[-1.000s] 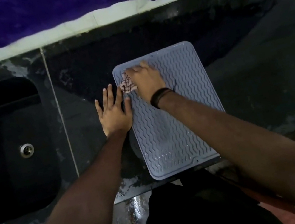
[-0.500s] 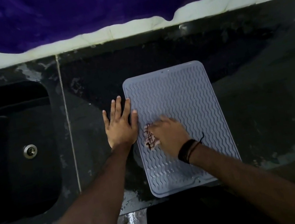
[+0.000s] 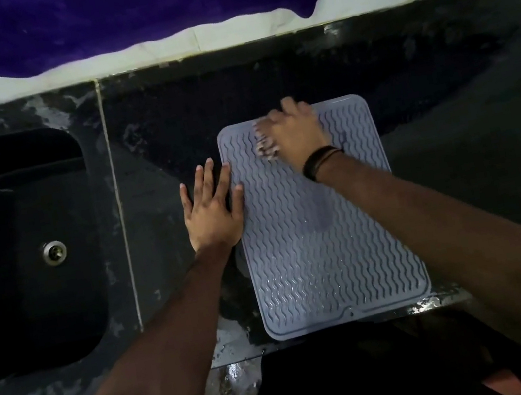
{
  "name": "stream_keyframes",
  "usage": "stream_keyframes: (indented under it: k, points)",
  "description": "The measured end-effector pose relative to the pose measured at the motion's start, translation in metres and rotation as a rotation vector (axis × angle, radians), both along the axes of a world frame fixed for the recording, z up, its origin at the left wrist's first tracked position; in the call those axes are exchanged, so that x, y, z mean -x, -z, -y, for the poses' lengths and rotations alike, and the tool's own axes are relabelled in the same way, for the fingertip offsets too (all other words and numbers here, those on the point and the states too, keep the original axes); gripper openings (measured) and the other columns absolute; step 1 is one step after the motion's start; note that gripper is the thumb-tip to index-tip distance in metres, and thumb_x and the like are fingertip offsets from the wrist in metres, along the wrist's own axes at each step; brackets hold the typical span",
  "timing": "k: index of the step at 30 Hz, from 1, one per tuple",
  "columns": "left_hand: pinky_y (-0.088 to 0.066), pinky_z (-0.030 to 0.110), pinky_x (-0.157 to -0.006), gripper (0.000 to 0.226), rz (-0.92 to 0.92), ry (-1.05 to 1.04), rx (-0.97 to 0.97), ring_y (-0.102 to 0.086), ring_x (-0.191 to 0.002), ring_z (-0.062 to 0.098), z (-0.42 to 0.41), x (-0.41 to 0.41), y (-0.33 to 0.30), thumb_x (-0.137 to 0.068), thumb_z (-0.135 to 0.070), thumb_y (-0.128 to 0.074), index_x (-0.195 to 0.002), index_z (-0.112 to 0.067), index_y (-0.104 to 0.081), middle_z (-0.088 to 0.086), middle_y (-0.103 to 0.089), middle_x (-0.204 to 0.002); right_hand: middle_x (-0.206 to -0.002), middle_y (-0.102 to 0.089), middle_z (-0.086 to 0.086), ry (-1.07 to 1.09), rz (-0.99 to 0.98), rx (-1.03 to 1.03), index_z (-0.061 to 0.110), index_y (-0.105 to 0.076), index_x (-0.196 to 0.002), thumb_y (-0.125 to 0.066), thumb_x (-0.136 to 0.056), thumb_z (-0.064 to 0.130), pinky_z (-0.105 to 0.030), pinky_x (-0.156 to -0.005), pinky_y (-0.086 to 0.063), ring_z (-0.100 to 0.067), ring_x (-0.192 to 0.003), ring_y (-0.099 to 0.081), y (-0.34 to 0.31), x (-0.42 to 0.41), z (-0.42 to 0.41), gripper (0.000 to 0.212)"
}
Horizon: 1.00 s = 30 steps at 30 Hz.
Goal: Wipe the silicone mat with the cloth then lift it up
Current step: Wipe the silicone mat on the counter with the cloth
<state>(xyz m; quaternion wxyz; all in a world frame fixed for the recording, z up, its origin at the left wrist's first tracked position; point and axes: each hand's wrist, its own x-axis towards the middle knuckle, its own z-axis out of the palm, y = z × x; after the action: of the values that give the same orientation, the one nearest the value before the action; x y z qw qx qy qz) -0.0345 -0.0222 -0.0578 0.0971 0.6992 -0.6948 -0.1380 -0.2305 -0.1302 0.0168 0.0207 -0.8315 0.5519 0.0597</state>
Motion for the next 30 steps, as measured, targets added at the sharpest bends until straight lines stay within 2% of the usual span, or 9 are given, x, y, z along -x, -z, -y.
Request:
stream_keyframes:
  k: [4, 7, 11, 13, 17, 23, 26, 30]
  points:
    - [0.0, 0.05, -0.128, 0.059, -0.005, 0.005, -0.005, -0.008, -0.159, 0.016, -0.001, -0.001, 0.0, -0.108, -0.057, -0.022, -0.161, -0.034, -0.029, -0.003, -0.018, -0.171, -0.112, -0.063, -0.009, 0.161, -0.084, -0.046, 0.016, -0.062, -0.121, -0.068, -0.078, 0.019, -0.046, -0.089, -0.038, -0.036, -0.113, -0.043, -0.007, 0.051, -0.001, 0.043]
    - [0.0, 0.05, -0.128, 0.06, -0.005, 0.008, -0.005, -0.008, -0.159, 0.016, -0.001, -0.001, 0.0, -0.107, -0.058, -0.02, -0.162, -0.034, -0.028, -0.002, -0.018, -0.171, -0.112, -0.063, -0.01, 0.325, -0.063, -0.104, 0.014, -0.063, -0.118, -0.075, -0.072, 0.027, -0.046, -0.091, -0.039, -0.036, -0.118, -0.042, -0.009, 0.056, -0.003, 0.049]
    - [0.001, 0.05, -0.128, 0.059, -0.004, 0.018, -0.019, -0.007, -0.159, 0.017, 0.0, -0.001, -0.001, -0.108, -0.057, -0.022, -0.162, -0.034, -0.027, -0.002, -0.016, -0.172, -0.112, -0.061, -0.012, 0.51, 0.09, -0.07, 0.01, -0.06, -0.113, -0.065, -0.081, 0.02, -0.042, -0.086, -0.044, -0.032, -0.118, -0.044, -0.009, 0.012, -0.005, 0.033]
    - [0.001, 0.05, -0.128, 0.058, -0.005, 0.018, -0.026, -0.007, -0.159, 0.017, 0.0, -0.001, -0.002, -0.108, -0.055, -0.025, -0.162, -0.034, -0.026, -0.002, -0.016, -0.172, -0.119, -0.059, -0.012, 0.461, 0.159, -0.104, 0.012, -0.057, -0.121, -0.059, -0.086, 0.018, -0.041, -0.09, -0.046, -0.031, -0.121, -0.042, -0.008, -0.027, -0.008, 0.035]
    - [-0.001, 0.051, -0.128, 0.056, 0.024, 0.017, -0.019, -0.007, -0.159, 0.016, 0.0, 0.0, -0.003, -0.109, -0.052, -0.029, -0.161, -0.032, -0.03, -0.002, -0.018, -0.171, -0.131, -0.051, -0.011, 0.27, 0.099, -0.098, 0.01, -0.05, -0.13, -0.046, -0.091, 0.012, -0.042, -0.094, -0.047, -0.03, -0.127, -0.037, -0.003, -0.066, -0.024, 0.039]
    - [0.0, 0.051, -0.128, 0.057, 0.019, 0.013, -0.027, -0.006, -0.159, 0.018, -0.001, 0.0, -0.003, -0.109, -0.053, -0.022, -0.162, -0.035, -0.024, -0.002, -0.015, -0.172, -0.139, -0.048, -0.006, 0.157, 0.062, -0.131, 0.013, -0.048, -0.134, -0.062, -0.083, 0.021, -0.044, -0.1, -0.038, -0.032, -0.131, -0.033, -0.004, -0.022, -0.068, 0.053]
    - [0.001, 0.051, -0.128, 0.056, 0.019, 0.015, -0.032, -0.005, -0.159, 0.018, -0.001, 0.0, -0.002, -0.109, -0.053, -0.023, -0.163, -0.035, -0.023, -0.002, -0.014, -0.172, -0.137, -0.051, -0.006, 0.147, 0.06, -0.143, 0.013, -0.049, -0.134, -0.069, -0.078, 0.021, -0.044, -0.1, -0.04, -0.031, -0.129, -0.038, -0.004, -0.017, -0.121, 0.06]
    - [0.002, 0.051, -0.128, 0.056, 0.006, 0.01, -0.025, -0.005, -0.159, 0.018, -0.001, 0.0, -0.002, -0.109, -0.053, -0.024, -0.162, -0.034, -0.025, -0.002, -0.016, -0.172, -0.127, -0.059, -0.003, 0.146, 0.054, -0.187, 0.016, -0.058, -0.125, -0.073, -0.073, 0.024, -0.041, -0.094, -0.045, -0.028, -0.122, -0.047, -0.009, -0.012, -0.166, 0.055]
